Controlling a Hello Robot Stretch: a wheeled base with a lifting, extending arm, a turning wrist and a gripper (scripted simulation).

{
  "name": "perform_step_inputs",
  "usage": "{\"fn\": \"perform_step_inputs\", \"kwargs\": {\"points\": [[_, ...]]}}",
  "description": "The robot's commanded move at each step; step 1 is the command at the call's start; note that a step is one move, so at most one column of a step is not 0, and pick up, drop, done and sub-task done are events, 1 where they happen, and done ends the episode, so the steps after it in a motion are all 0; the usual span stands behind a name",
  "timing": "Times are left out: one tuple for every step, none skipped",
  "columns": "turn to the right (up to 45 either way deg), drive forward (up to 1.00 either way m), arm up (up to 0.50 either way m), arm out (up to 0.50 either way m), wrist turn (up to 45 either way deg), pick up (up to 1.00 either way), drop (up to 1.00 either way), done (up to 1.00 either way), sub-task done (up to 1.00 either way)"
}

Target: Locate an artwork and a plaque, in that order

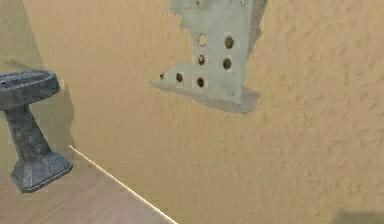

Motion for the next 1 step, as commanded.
{"fn": "perform_step_inputs", "kwargs": {"points": [[0.0, 0.0, 0.0, 0.0, 0.0, 0.0, 0.0, 0.0, 1.0]]}}
